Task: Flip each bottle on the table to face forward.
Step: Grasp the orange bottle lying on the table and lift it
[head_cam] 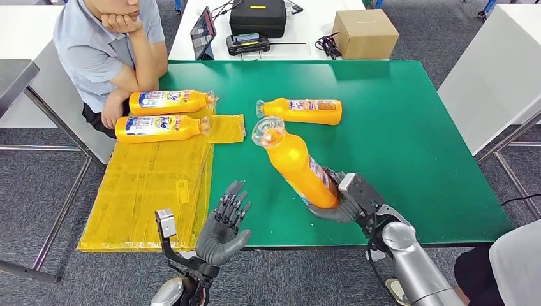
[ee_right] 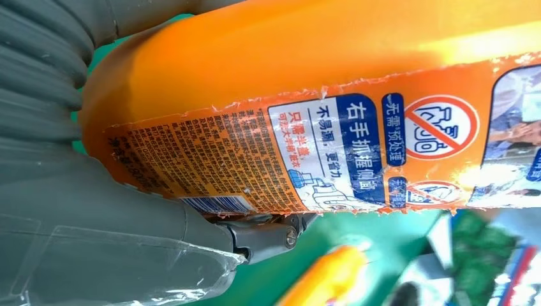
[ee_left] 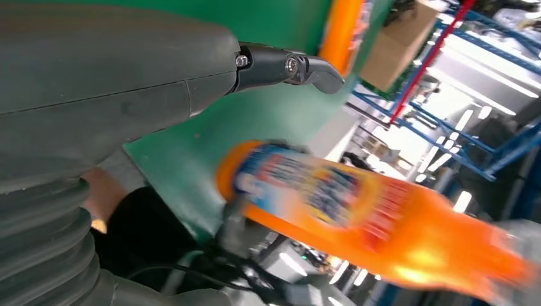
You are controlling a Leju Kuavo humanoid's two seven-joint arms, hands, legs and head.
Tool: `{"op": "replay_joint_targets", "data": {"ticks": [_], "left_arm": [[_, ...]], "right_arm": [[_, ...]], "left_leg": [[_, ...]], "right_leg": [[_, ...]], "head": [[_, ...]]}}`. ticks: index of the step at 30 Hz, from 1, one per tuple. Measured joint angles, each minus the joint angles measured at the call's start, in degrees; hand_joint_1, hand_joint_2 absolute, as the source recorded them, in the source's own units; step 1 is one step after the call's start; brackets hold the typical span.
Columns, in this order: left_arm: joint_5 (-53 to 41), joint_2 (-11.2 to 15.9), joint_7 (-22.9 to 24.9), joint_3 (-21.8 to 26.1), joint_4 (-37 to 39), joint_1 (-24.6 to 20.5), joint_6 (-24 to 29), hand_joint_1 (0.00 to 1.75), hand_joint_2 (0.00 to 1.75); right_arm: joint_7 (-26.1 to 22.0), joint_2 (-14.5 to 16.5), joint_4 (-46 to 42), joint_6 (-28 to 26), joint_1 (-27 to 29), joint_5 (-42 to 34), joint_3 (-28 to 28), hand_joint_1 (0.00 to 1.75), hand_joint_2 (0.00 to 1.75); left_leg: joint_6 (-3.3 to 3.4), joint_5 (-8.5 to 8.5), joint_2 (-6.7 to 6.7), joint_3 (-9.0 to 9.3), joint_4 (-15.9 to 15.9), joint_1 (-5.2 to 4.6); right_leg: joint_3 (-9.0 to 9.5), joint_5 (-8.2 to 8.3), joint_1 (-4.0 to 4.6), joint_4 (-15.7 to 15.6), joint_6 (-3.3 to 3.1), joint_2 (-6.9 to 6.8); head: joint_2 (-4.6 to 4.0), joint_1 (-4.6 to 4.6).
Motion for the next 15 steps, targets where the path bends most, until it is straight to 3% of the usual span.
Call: {"op": "replay_joint_targets", "data": {"ticks": [11,15], "left_arm": [[-0.9,-1.0,-0.8,-1.6,6.6,-4.5,-1.1,0.0,1.75],[-3.1,-1.8,-3.1,-1.8,9.4,-8.3,1.7,0.0,1.75]], "right_arm": [[0.6,3.3,1.8,2.6,-4.1,-1.0,3.2,1.75,1.75],[1.1,4.2,4.9,2.5,-7.0,-0.3,6.4,1.75,1.75]], "left_leg": [[0.01,0.01,-0.01,-0.04,0.0,-0.01],[0.01,0.05,-0.01,-0.02,0.0,0.0]], "right_leg": [[0.0,0.01,-0.01,0.0,0.01,0.0],[0.01,0.02,0.0,0.0,0.01,-0.01]], "head": [[0.0,0.0],[0.0,0.0]]}}
